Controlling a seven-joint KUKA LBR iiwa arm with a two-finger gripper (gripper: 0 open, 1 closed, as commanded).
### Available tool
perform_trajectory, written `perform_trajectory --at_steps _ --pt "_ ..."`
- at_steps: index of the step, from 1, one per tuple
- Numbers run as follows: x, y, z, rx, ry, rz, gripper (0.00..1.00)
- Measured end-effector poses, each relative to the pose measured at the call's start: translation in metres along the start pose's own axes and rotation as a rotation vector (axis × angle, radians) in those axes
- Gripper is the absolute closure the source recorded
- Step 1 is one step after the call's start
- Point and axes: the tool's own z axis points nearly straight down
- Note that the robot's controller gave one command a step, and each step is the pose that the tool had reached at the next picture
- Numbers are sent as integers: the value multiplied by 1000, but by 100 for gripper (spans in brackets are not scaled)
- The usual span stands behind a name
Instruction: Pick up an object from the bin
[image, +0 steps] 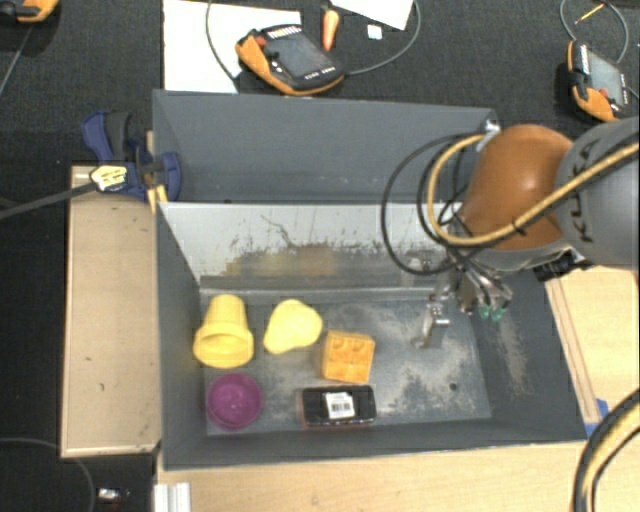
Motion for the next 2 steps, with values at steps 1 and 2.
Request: perform_trajectory --at_steps 1,2 --pt "-2 0 -4 0 -7 -1 0" --pt "36 81 82 0 -9 -311 0"
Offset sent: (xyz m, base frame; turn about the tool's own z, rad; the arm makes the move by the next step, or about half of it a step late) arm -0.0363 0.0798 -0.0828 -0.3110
